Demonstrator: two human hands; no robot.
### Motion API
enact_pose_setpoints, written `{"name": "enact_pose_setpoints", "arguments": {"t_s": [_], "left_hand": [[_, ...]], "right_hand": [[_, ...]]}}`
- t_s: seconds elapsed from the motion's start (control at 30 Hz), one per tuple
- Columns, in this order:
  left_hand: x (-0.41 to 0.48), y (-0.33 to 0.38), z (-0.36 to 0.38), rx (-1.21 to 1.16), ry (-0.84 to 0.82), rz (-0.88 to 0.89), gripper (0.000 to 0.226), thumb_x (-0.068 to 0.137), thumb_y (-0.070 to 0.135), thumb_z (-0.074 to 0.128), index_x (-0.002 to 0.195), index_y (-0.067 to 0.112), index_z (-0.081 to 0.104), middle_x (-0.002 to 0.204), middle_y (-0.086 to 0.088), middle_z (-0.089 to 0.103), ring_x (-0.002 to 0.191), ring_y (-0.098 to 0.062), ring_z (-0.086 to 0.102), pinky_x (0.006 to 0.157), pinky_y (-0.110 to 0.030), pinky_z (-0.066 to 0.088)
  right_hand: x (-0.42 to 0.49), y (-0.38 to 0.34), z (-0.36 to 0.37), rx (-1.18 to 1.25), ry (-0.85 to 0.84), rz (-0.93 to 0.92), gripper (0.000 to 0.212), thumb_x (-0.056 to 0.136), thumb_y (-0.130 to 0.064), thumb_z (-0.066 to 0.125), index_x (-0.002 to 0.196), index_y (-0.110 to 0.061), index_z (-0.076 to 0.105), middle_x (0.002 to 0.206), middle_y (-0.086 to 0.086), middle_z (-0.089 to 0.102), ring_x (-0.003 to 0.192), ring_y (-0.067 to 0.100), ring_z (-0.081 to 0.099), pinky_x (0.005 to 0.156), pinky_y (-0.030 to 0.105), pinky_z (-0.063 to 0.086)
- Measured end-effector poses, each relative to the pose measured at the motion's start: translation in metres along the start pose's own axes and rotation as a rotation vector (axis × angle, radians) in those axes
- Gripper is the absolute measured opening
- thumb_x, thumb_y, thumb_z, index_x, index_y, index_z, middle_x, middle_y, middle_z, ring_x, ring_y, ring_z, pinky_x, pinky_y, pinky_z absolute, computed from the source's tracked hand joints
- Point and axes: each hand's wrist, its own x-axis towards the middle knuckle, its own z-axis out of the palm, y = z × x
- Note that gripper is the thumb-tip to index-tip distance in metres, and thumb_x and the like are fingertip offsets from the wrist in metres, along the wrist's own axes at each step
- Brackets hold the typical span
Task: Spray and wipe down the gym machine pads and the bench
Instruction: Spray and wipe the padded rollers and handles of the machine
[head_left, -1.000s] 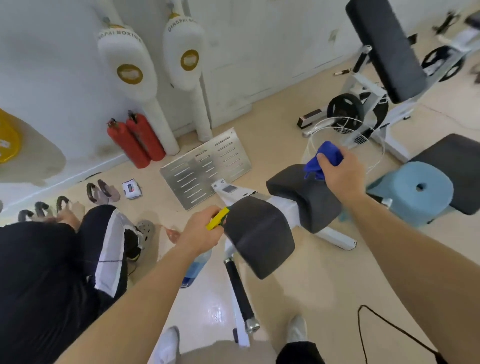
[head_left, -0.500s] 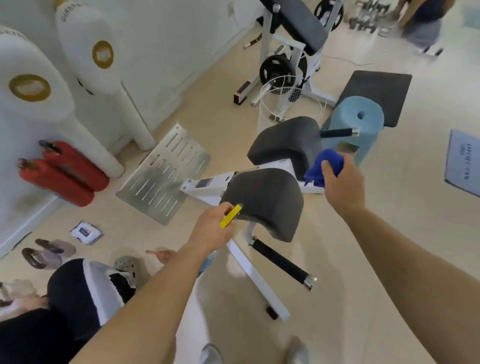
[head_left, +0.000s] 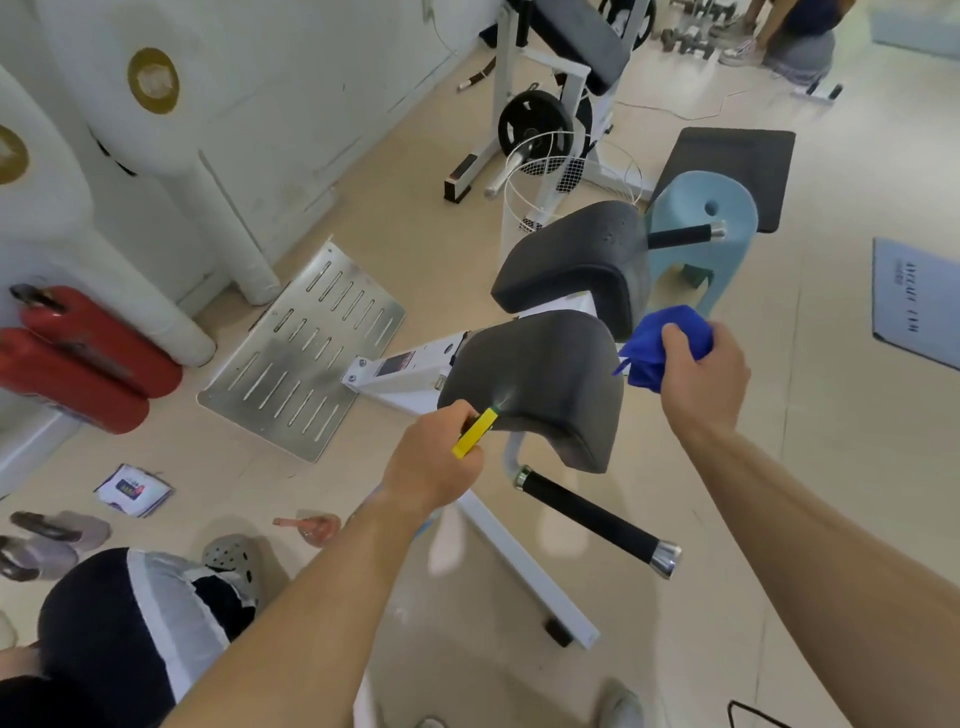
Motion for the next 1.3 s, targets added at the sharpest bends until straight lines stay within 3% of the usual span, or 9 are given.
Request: {"name": "enact_pose_setpoints", "arguments": {"t_s": [0.13, 0.27, 0.4, 0.57, 0.7, 0.93, 1.13, 1.23, 1.3], "left_hand": [[-0.008, -0.002, 0.002, -0.036, 0.019, -0.026, 0.012, 0.096, 0.018, 0.059, 0.085, 0.019, 0.054, 0.065, 0.002, 0.051, 0.058, -0.017, 0.05, 0.052, -0.026, 0.038], [-0.022, -0.008, 0.003, -0.109, 0.04, 0.01, 0.003, 0.09, 0.02, 0.056, 0.09, 0.019, 0.059, 0.073, -0.007, 0.061, 0.065, -0.027, 0.057, 0.057, -0.038, 0.048], [-0.029, -0.016, 0.004, -0.235, 0.122, 0.015, 0.022, 0.075, 0.022, 0.046, 0.091, 0.016, 0.062, 0.073, -0.01, 0.062, 0.065, -0.03, 0.055, 0.06, -0.044, 0.048], [-0.025, -0.035, 0.012, -0.35, 0.21, 0.008, 0.025, 0.072, 0.019, 0.048, 0.09, 0.023, 0.064, 0.072, 0.003, 0.064, 0.066, -0.019, 0.056, 0.055, -0.021, 0.042], [-0.02, -0.052, 0.019, -0.362, 0.252, -0.013, 0.023, 0.073, 0.019, 0.047, 0.088, 0.026, 0.062, 0.07, 0.003, 0.063, 0.065, -0.018, 0.055, 0.053, -0.019, 0.041], [-0.024, -0.068, 0.02, -0.344, 0.263, -0.06, 0.022, 0.074, 0.021, 0.048, 0.089, 0.027, 0.064, 0.069, 0.003, 0.062, 0.066, -0.019, 0.056, 0.057, -0.032, 0.046], [-0.021, -0.084, 0.02, -0.375, 0.248, -0.066, 0.022, 0.076, 0.02, 0.049, 0.09, 0.029, 0.062, 0.067, -0.001, 0.06, 0.064, -0.027, 0.057, 0.058, -0.047, 0.051], [-0.018, -0.092, 0.02, -0.381, 0.249, -0.073, 0.021, 0.075, 0.02, 0.048, 0.089, 0.028, 0.061, 0.067, -0.001, 0.059, 0.063, -0.027, 0.054, 0.055, -0.045, 0.05], [-0.016, -0.097, 0.02, -0.391, 0.264, -0.075, 0.02, 0.076, 0.018, 0.048, 0.087, 0.03, 0.06, 0.066, 0.002, 0.057, 0.061, -0.022, 0.051, 0.052, -0.036, 0.045]], "right_hand": [[-0.017, 0.008, 0.009, -0.037, -0.15, -0.104, 0.013, 0.099, -0.037, 0.054, 0.104, -0.025, 0.057, 0.088, -0.008, 0.06, 0.078, 0.009, 0.057, 0.074, 0.031, 0.049], [-0.034, 0.015, 0.031, -0.26, -0.434, -0.332, 0.038, 0.103, -0.031, 0.052, 0.14, -0.022, 0.049, 0.124, -0.003, 0.06, 0.106, 0.015, 0.058, 0.09, 0.028, 0.045], [-0.048, 0.034, 0.068, -0.692, -0.647, -0.635, 0.047, 0.103, -0.034, 0.048, 0.149, -0.024, 0.042, 0.162, 0.0, 0.031, 0.152, 0.026, 0.02, 0.123, 0.043, 0.022], [-0.068, 0.028, 0.132, -1.05, -0.823, -1.129, 0.04, 0.099, -0.036, 0.056, 0.137, -0.024, 0.055, 0.15, 0.002, 0.05, 0.143, 0.03, 0.036, 0.118, 0.045, 0.031], [-0.066, 0.015, 0.158, -1.314, -0.839, -1.137, 0.049, 0.095, -0.027, 0.064, 0.141, -0.023, 0.049, 0.152, 0.007, 0.042, 0.139, 0.036, 0.038, 0.115, 0.047, 0.034], [-0.037, 0.029, 0.053, -1.095, -0.685, -1.266, 0.061, 0.068, -0.027, 0.087, 0.125, -0.022, 0.068, 0.139, 0.009, 0.06, 0.112, 0.033, 0.065, 0.086, 0.04, 0.057], [-0.034, 0.047, 0.067, -1.29, -0.79, -1.299, 0.087, 0.072, -0.021, 0.085, 0.149, -0.018, 0.045, 0.158, 0.015, 0.037, 0.137, 0.043, 0.044, 0.107, 0.052, 0.046], [-0.047, 0.028, 0.097, -1.383, -0.788, -1.325, 0.079, 0.064, -0.011, 0.085, 0.138, -0.016, 0.06, 0.148, 0.017, 0.049, 0.122, 0.05, 0.054, 0.098, 0.053, 0.05], [-0.059, 0.016, 0.115, -1.406, -0.813, -1.353, 0.07, 0.075, -0.008, 0.077, 0.141, -0.016, 0.055, 0.148, 0.018, 0.046, 0.118, 0.049, 0.055, 0.097, 0.053, 0.051]]}}
